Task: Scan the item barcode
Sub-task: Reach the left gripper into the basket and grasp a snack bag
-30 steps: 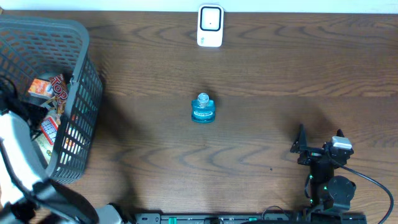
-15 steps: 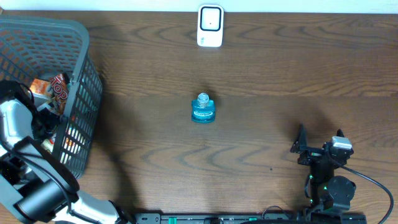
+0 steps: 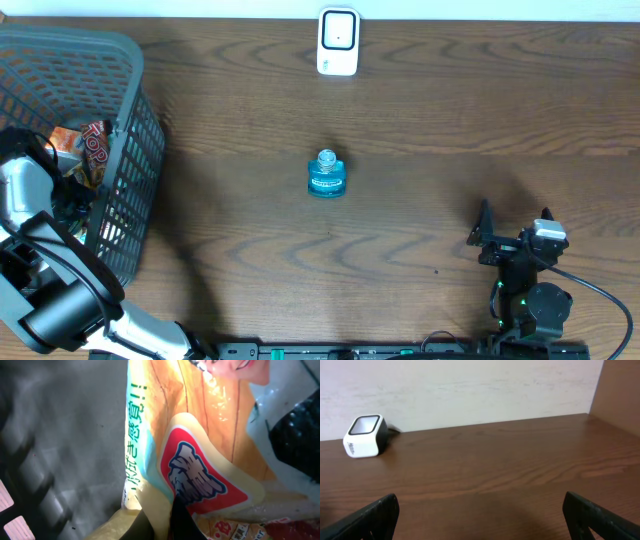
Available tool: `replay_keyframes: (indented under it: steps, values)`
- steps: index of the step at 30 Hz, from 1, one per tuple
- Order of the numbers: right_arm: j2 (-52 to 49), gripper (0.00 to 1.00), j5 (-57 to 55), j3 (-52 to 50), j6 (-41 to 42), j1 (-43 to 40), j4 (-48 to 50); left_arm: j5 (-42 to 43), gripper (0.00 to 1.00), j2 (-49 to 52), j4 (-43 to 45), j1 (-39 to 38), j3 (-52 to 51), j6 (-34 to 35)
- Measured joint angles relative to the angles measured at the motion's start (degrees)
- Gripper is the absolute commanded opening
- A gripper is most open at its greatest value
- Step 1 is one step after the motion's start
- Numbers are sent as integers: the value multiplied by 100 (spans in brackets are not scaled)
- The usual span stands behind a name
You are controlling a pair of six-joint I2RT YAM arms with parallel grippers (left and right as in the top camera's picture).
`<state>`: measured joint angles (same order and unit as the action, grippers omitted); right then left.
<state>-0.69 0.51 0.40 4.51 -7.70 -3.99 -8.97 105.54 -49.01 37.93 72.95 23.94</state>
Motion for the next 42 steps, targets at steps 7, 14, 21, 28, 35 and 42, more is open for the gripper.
replay_keyframes:
  steps: [7,14,21,28,35,42]
  values:
    - [0,99,0,0,0,0,0,17,7,-125,-179,2,28,0]
    - [0,99,0,0,0,0,0,157,7,-1453,15,13,136,92]
    - [0,99,0,0,0,0,0,328,40,-3576,590,13,415,411]
    - [0,99,0,0,0,0,0,136,98,-4336,450,17,433,599]
    - [0,99,0,0,0,0,-2,-109,98,-2649,-140,22,-101,420]
    - [0,99,0,0,-2,0,0,-129,98,-787,-149,22,-643,256]
